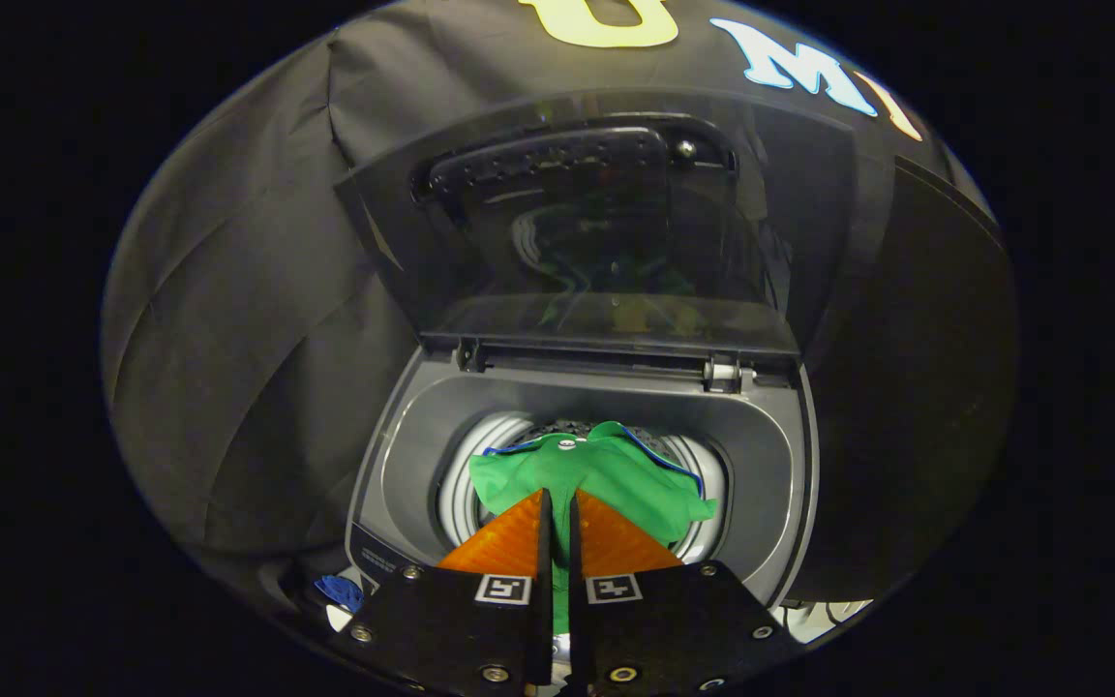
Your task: Put the clothes into the washing machine and then close the washing machine lid.
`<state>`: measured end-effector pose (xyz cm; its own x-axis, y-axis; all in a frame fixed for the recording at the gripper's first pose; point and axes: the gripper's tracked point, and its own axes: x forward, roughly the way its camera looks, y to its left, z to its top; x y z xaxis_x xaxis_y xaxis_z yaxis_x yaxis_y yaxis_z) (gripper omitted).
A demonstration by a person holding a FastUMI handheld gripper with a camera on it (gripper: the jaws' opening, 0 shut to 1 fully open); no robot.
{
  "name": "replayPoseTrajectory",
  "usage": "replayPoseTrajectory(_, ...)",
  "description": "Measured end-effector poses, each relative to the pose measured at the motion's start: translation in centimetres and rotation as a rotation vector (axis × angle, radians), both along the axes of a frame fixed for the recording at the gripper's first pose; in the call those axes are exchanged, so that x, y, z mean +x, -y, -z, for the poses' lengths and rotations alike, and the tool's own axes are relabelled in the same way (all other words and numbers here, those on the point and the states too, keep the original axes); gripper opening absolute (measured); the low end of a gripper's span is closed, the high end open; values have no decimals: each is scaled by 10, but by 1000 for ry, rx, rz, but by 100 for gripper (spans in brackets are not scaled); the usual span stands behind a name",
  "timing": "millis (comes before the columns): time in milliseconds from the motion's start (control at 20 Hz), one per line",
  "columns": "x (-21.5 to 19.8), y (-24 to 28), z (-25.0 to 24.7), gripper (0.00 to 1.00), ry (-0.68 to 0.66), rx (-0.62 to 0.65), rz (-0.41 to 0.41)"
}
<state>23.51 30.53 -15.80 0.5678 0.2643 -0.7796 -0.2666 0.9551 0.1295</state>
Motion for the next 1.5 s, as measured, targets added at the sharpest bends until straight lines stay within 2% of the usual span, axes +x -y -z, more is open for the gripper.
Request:
replayPoseTrajectory(50,-2,-1,1,9,-4,6,-11)
replayPoseTrajectory(150,-1,-1,1,33,11,7,-23)
replayPoseTrajectory(400,9,3,-23,94,144,-4,-29)
replayPoseTrajectory(650,24,-7,-82,96,322,62,-47)
replayPoseTrajectory(1000,52,-17,-177,95,548,116,-29)
replayPoseTrajectory(1250,72,-20,-215,95,625,125,-12)
replayPoseTrajectory(1500,97,-21,-227,95,622,136,41)
